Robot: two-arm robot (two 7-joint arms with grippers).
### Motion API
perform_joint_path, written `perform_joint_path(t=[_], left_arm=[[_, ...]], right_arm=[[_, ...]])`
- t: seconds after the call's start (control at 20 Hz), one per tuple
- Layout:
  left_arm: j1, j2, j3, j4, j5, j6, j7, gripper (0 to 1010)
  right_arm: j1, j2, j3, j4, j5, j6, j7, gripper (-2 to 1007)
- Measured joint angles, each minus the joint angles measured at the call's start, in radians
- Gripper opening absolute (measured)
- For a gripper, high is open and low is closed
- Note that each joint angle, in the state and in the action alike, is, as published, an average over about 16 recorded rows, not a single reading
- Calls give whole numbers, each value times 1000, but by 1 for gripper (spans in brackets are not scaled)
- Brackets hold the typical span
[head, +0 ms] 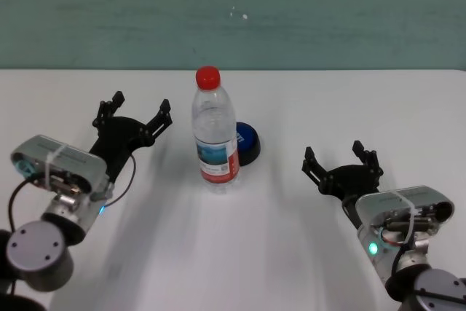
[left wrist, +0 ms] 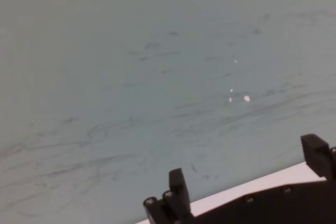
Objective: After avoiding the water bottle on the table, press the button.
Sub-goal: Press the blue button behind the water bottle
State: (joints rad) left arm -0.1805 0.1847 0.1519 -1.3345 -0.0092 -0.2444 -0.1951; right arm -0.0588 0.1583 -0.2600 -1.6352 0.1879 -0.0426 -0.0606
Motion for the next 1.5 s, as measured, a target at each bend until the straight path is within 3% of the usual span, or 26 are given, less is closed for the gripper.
perform_joint_path(t=[0.65,1.5], left_arm=[[-54,-8,11,70,18,-33,-5,1010],[-67,-14,24,87,18,-42,-15,1010]], right_arm=[[0,0,0,0,0,0,0,1004],[0,0,0,0,0,0,0,1004]])
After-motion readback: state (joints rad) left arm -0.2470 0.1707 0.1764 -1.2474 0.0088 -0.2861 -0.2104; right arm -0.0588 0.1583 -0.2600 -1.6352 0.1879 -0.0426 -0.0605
